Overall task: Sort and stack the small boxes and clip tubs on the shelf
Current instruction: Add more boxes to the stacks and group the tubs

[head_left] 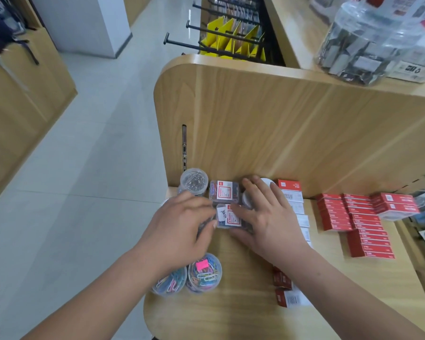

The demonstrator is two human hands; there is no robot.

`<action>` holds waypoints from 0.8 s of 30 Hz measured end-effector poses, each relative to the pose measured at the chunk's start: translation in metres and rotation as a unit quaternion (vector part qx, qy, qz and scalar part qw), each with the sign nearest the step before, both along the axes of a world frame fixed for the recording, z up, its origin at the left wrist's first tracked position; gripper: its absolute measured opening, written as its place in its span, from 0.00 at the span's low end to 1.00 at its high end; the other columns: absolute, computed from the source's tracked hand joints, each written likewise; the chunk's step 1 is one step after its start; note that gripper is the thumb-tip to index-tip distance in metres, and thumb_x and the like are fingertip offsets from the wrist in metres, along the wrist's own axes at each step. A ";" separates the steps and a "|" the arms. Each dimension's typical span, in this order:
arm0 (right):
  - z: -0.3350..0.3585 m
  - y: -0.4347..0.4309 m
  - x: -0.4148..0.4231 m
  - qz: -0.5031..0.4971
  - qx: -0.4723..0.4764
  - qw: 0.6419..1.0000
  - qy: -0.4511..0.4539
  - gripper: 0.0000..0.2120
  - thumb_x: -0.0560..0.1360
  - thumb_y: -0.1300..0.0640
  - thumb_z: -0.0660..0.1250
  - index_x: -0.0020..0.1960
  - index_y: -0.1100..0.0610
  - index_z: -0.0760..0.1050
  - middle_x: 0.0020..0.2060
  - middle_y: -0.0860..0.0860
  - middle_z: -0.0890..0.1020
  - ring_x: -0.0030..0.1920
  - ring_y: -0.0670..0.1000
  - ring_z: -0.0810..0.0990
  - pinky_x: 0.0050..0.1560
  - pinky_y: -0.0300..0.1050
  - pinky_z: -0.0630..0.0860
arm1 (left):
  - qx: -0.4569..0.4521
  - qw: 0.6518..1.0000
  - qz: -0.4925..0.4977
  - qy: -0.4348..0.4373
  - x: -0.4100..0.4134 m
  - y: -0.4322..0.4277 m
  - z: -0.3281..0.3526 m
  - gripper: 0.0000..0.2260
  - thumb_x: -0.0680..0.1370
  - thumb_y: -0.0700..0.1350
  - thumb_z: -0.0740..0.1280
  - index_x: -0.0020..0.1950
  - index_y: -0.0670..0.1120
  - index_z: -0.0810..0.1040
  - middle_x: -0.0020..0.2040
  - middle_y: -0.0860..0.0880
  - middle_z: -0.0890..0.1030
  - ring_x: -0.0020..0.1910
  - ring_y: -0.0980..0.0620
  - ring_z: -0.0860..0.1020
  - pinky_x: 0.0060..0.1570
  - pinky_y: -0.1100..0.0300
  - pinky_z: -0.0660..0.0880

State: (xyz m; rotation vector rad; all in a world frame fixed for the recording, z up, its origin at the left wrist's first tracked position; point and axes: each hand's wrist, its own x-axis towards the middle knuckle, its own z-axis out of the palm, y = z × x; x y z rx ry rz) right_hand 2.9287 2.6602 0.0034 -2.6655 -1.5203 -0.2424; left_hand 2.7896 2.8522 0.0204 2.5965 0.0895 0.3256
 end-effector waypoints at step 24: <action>0.005 0.016 0.016 0.085 -0.014 0.995 0.048 0.29 0.72 0.32 0.61 0.65 0.48 0.79 0.66 0.45 0.80 0.75 0.54 0.71 0.73 0.67 0.65 | -0.051 0.997 0.031 -0.043 0.008 0.012 0.005 0.12 0.77 0.44 0.64 0.55 0.52 0.84 0.51 0.59 0.84 0.45 0.54 0.82 0.40 0.52 0.80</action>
